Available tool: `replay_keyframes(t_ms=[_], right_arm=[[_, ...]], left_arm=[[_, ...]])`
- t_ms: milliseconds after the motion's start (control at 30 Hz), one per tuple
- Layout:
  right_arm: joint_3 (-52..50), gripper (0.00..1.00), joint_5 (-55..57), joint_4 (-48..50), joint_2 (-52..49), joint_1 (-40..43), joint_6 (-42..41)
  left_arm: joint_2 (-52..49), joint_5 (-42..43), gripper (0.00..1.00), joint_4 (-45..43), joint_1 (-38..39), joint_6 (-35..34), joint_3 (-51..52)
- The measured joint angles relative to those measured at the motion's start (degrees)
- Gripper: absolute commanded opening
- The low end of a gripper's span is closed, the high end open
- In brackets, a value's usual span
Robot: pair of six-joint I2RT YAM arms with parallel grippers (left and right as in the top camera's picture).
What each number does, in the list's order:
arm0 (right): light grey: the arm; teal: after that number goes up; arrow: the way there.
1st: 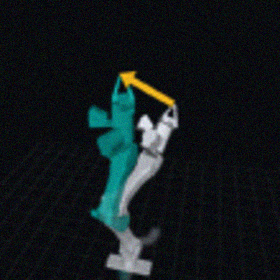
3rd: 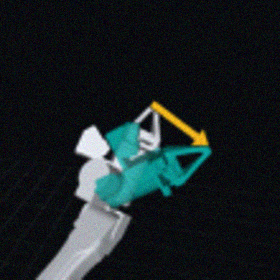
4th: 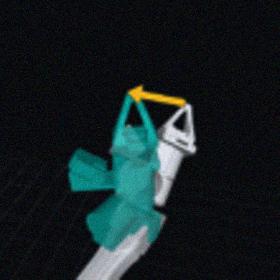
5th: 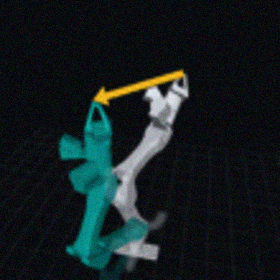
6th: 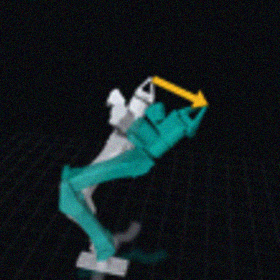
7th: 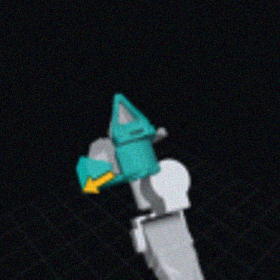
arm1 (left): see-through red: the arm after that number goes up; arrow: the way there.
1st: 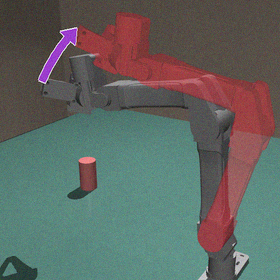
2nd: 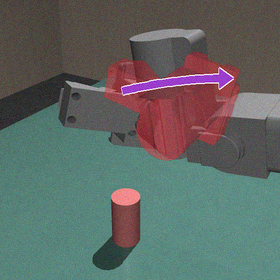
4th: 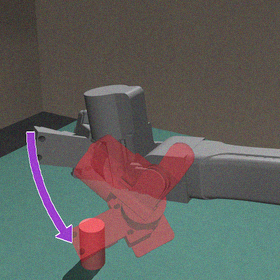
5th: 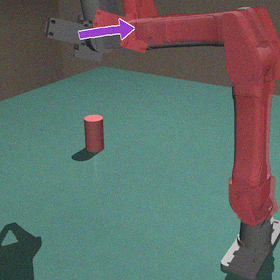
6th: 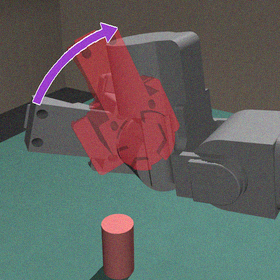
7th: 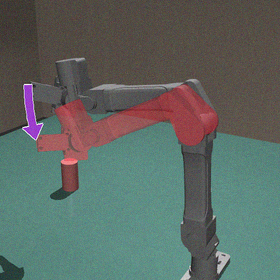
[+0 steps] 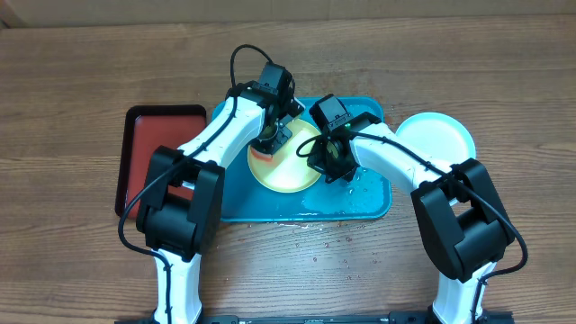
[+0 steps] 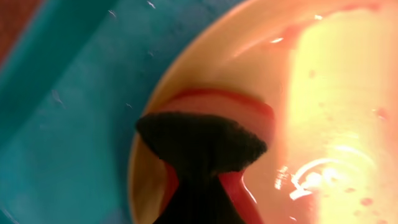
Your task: Clean dirty plates on tray and stack at the side
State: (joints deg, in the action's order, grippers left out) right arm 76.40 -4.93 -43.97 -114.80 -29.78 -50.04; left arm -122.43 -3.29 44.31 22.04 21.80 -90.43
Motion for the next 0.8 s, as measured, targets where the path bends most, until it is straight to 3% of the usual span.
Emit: replay_keyframes(t_ms=[167,333,567,800], right_arm=[[0.0,0.04,0.5,0.7,0.0,0.0,-0.3],[0.0,0.04,0.9,0.6,0.0,0.0,-0.5],[0.0,0.04,1.3,0.7,0.0,0.0,-0.5],[0.0,0.04,1.3,0.7,0.0,0.0,-0.5]], left_arm=[[-0.3,-0.9,0.04,-3.9,-0.4,2.6,0.0],[-0.3,3.3,0.04,-0.1,-0.4,2.2,-0.3],[-0.3,15.8,0.04,10.1,0.2,-9.7,-0.7],[-0.7,23.5,0.04,1.6,1.2,-15.1,-0.5]])
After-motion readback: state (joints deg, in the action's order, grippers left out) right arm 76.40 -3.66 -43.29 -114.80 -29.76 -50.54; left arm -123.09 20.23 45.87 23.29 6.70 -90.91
